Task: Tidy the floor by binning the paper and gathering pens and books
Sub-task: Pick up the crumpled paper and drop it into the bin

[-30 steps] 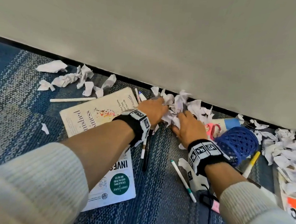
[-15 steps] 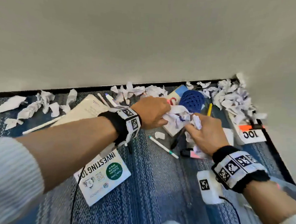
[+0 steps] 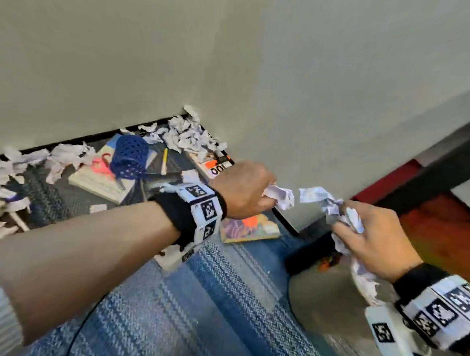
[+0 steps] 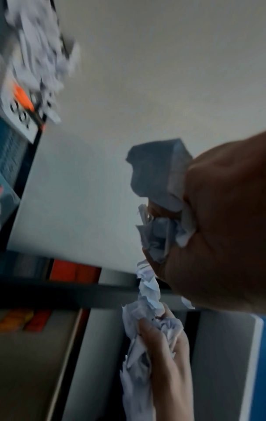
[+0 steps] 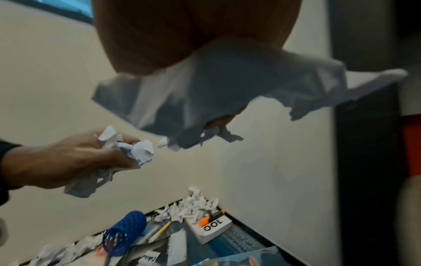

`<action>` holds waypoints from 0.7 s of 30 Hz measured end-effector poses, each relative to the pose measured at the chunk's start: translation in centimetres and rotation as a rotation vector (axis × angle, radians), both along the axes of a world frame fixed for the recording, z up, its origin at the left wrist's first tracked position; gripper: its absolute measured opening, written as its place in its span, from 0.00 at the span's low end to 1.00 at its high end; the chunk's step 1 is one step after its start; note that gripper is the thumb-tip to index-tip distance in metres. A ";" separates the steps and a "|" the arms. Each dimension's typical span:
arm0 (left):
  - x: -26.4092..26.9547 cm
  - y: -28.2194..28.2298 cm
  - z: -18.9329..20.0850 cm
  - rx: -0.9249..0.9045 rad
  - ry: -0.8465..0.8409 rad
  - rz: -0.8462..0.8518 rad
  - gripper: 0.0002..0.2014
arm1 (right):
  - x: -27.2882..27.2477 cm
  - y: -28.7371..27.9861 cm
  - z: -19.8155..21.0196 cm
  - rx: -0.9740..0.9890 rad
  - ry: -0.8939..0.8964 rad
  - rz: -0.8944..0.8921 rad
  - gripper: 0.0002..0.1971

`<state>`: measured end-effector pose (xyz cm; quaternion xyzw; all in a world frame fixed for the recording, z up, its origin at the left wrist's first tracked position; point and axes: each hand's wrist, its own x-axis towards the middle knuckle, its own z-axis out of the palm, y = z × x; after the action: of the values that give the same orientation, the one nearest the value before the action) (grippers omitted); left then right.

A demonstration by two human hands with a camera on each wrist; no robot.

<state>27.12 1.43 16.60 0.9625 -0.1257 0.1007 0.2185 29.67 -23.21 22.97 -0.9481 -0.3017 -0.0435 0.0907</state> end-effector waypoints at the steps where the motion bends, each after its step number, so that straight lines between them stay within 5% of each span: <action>1: 0.2 -2.2 1.0 0.013 -0.010 -0.041 0.13 | -0.4 -2.2 0.7 0.006 -0.010 -0.005 0.11; 9: 3.3 -20.4 4.3 0.042 -0.022 -0.267 0.10 | 1.7 -16.3 0.3 0.063 0.026 -0.057 0.10; 13: 4.8 -27.6 3.1 0.243 0.053 -0.415 0.09 | 4.4 -20.4 -2.0 -0.289 0.224 -0.007 0.07; 16: 6.7 -31.6 1.7 0.245 0.080 -0.331 0.14 | 7.3 -22.6 -4.1 -0.491 0.294 -0.122 0.07; 21: 9.6 -33.7 -0.7 0.119 0.343 -0.152 0.28 | 10.9 -23.7 -6.7 -0.061 0.429 -0.306 0.05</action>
<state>36.68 -32.27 15.86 0.9644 -0.1648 -0.0893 0.1865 40.54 -46.87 16.29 -0.9725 -0.1299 0.1545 0.1164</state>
